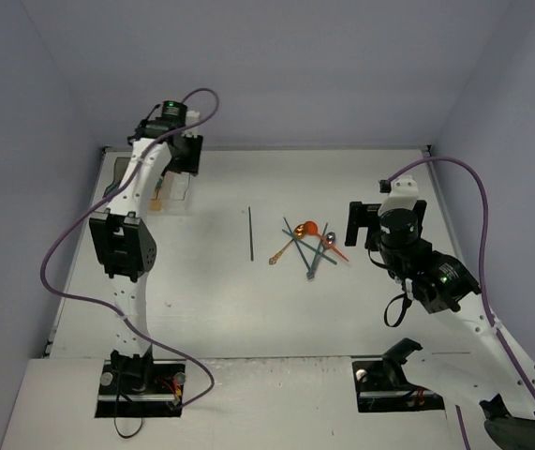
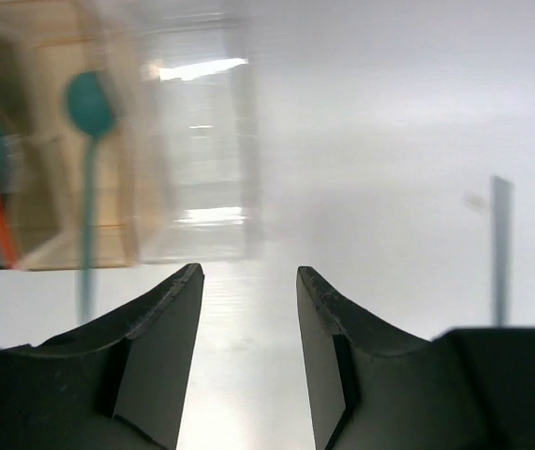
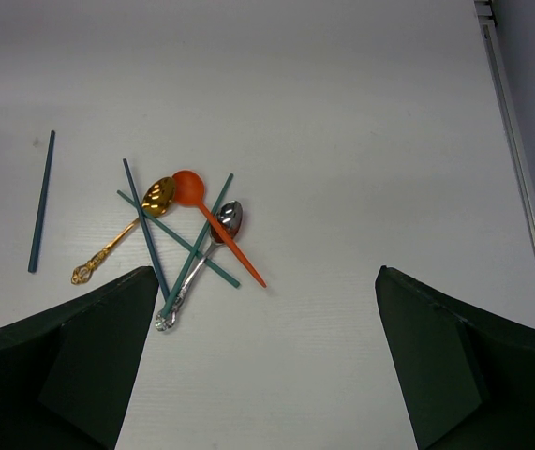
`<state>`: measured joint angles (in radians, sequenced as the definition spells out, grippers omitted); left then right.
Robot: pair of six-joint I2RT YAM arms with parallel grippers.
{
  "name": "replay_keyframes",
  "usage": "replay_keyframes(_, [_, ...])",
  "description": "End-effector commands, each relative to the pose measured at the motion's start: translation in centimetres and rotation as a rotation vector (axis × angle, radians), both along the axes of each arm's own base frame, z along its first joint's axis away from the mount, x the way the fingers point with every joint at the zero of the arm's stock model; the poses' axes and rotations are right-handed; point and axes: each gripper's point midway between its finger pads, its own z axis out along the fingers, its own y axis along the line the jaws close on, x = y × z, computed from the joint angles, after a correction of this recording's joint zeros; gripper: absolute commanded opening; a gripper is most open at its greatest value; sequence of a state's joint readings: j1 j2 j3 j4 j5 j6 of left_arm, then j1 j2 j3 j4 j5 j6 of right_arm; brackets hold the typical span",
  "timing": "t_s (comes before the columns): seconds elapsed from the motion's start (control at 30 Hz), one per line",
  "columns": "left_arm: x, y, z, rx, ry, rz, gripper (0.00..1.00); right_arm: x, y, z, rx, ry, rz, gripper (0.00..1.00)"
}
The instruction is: Sort the eating utensils into containers
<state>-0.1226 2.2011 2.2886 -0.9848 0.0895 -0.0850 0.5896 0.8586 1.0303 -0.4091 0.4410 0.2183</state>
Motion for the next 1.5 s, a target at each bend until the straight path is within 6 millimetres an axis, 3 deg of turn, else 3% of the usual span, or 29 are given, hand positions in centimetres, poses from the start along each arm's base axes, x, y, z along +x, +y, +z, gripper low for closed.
replay_keyframes(0.0, [-5.0,-12.0,3.9,-0.033,-0.071,-0.247,0.41,0.2,-0.4,1.7,0.048,-0.072,-0.031,1.00])
replay_keyframes(0.03, [-6.4,-15.1,3.3,-0.040,-0.065,-0.307,0.41,0.1,-0.5,1.7,0.051,-0.076,-0.031,1.00])
replay_keyframes(0.2, [-10.4,-23.6,-0.5,-0.121,-0.029,-0.450,0.41,-0.6,-0.7,2.3,0.074,-0.100,-0.024,1.00])
replay_keyframes(0.3, [-12.6,-27.1,-3.1,-0.141,0.017,-0.505,0.41,-0.8,-0.7,2.5,0.084,-0.106,-0.016,1.00])
replay_keyframes(0.43, [-13.5,-29.8,-5.6,-0.140,0.038,-0.534,0.41,-1.1,-0.7,2.8,0.100,-0.115,-0.008,1.00])
replay_keyframes(0.63, [-13.2,-30.7,-8.6,-0.134,0.066,-0.537,0.41,-1.4,-0.8,3.1,0.110,-0.125,-0.004,1.00])
replay_keyframes(1.07, [-14.2,-31.2,-12.5,-0.090,0.119,-0.549,0.40,-1.5,-1.0,3.2,0.118,-0.127,-0.014,1.00])
replay_keyframes(1.33, [-14.4,-30.1,-14.6,-0.005,0.130,-0.511,0.31,-1.6,-1.0,3.3,0.127,-0.130,-0.013,1.00])
replay_keyframes(1.47, [-14.7,-29.7,-15.6,0.009,0.152,-0.499,0.19,-1.6,-0.9,3.3,0.126,-0.128,-0.011,1.00])
